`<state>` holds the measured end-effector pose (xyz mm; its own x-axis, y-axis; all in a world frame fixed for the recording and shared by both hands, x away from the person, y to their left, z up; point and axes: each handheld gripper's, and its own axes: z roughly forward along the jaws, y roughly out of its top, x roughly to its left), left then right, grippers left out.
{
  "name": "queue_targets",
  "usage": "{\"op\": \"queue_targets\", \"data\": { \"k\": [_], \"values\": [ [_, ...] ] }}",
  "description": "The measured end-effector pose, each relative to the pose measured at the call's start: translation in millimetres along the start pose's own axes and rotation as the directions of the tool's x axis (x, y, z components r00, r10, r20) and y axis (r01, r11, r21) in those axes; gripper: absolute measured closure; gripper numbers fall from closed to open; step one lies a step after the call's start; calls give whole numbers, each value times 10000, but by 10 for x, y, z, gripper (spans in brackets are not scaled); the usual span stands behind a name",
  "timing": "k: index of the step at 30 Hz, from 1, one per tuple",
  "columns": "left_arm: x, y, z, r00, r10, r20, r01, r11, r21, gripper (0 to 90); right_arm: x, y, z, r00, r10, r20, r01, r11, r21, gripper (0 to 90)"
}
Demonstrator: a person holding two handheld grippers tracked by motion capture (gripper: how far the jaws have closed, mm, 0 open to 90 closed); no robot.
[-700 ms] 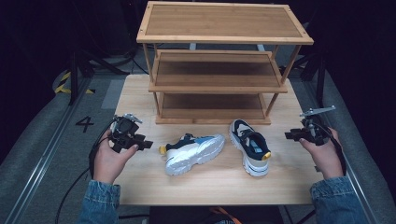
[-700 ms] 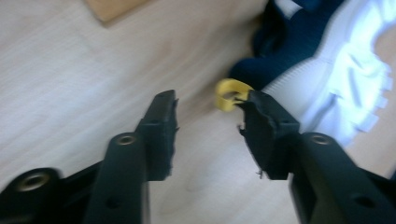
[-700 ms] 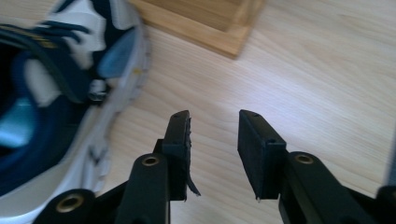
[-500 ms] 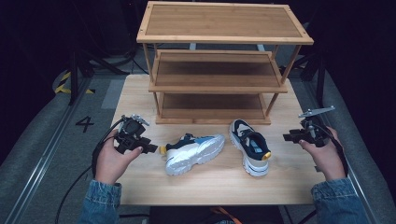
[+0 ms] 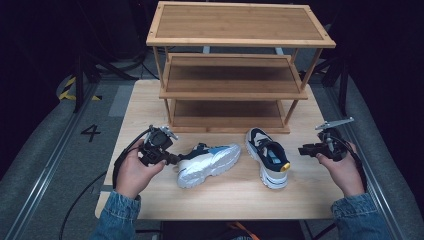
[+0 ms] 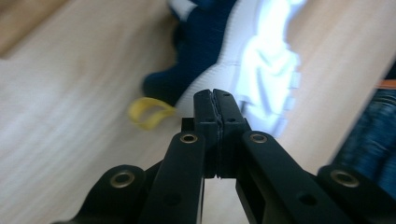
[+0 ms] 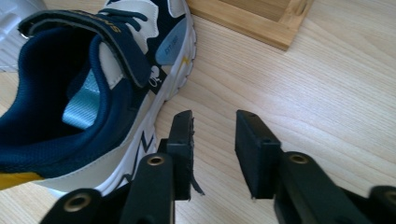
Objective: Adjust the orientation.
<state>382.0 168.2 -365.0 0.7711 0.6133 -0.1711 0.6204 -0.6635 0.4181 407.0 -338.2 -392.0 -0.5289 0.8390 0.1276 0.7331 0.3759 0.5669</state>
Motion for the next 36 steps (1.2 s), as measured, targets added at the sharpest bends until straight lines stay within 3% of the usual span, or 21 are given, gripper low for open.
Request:
{"op": "queue_targets", "data": {
  "k": [3, 8, 17, 24, 26, 30, 36],
  "values": [
    [-50, 32, 22, 9990, 132, 429, -141, 9997, 211, 900, 7, 4, -12, 9999, -48, -139, 48, 10000, 1, 788],
    [-104, 60, 35, 9971, 218, 736, -247, 9989, 386, 900, 11, 2, -4, 9991, -92, -403, 102, 9996, 245, 900],
    [-185, 119, 131, 9914, 457, 1227, -503, 9981, 342, 900, 16, 5, 16, 9983, -162, -558, 183, 9992, 368, 900],
    [-198, 132, 187, 9923, 474, 1142, -525, 9977, 418, 900, 42, 11, 20, 9978, -257, -605, 278, 9990, 336, 900],
    [-220, 150, 181, 9951, 600, 789, -636, 9970, 441, 899, 45, 12, 18, 9978, -279, -600, 298, 9991, 317, 896],
    [-221, 159, 221, 9972, 558, 505, -587, 9966, 574, 899, 59, 16, 17, 9978, -311, -589, 330, 9989, 327, 895],
    [-216, 145, 218, 9950, 520, 857, -566, 9971, 516, 899, 77, 25, 25, 9972, -400, -625, 419, 9987, 302, 891]
  ]
}}
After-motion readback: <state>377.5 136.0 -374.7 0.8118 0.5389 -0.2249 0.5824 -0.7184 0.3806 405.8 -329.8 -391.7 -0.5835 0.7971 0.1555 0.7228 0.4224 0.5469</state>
